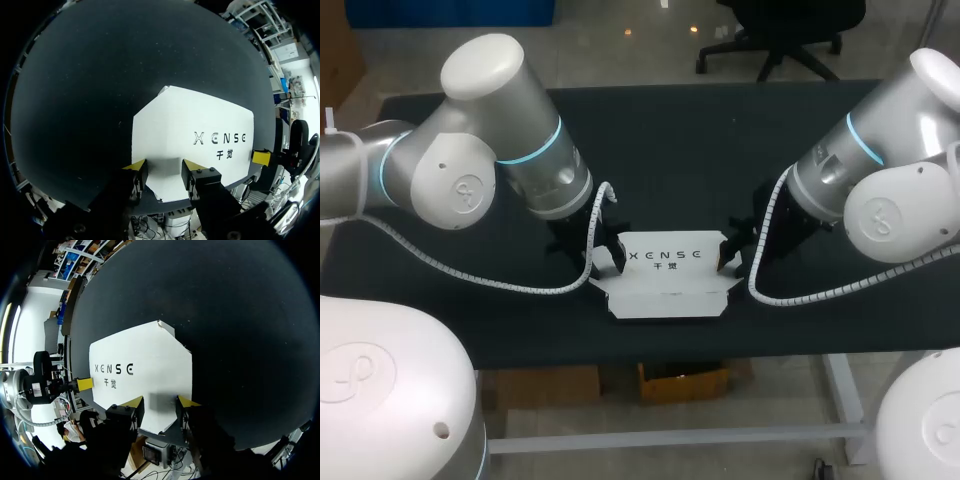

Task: Assemble the packaging by folding the flat box into shape, placing the metal phone stand inside, and closing the box properly

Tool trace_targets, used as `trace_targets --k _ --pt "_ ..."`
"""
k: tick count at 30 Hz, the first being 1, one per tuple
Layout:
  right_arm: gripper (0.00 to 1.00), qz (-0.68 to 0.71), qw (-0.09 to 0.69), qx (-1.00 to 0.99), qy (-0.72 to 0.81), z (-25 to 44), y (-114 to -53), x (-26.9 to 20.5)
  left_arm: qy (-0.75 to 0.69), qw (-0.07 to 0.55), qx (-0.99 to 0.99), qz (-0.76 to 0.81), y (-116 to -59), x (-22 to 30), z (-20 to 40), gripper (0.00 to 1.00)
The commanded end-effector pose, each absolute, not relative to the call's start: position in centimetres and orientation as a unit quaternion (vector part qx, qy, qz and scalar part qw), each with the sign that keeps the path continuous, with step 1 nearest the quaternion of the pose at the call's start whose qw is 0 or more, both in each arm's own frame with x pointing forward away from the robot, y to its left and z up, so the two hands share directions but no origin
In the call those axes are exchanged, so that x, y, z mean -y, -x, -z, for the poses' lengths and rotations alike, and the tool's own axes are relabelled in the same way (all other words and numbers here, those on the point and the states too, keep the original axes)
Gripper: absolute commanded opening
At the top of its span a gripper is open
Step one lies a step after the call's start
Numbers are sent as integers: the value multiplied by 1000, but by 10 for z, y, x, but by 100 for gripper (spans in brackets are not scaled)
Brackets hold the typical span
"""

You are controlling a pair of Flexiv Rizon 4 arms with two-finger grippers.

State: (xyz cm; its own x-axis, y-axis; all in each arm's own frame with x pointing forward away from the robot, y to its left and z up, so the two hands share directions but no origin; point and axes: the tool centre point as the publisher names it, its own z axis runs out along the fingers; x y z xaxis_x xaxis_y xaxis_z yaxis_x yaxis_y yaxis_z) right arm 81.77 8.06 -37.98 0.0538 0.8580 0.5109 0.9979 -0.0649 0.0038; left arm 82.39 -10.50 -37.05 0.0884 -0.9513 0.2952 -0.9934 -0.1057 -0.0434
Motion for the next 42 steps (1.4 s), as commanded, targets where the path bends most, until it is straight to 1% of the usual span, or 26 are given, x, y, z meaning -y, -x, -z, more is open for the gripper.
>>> trace_targets --k 1,14,21,24,26,28,33,37,42 --pt "39 194 188 659 701 386 -820 -81 -732 84 665 -123 -826 108 373 45" --pt "40 204 191 657 700 389 -822 -81 -728 88 669 -121 -829 112 377 45" --pt "43 207 189 655 702 383 -824 -81 -730 96 667 -117 -830 112 377 46" --pt "44 207 189 655 702 383 -824 -81 -729 97 667 -117 -830 111 376 49" --pt "44 207 189 655 702 383 -824 -81 -729 97 667 -117 -830 111 376 55" --pt "44 207 189 655 702 383 -824 -81 -729 97 667 -117 -830 111 376 57" --pt "45 207 189 655 702 383 -824 -81 -729 97 667 -117 -830 111 376 51" --pt "42 207 189 655 702 383 -824 -81 -729 97 667 -117 -830 111 376 49" --pt "42 207 189 655 702 383 -824 -81 -729 97 667 -117 -830 111 376 49"
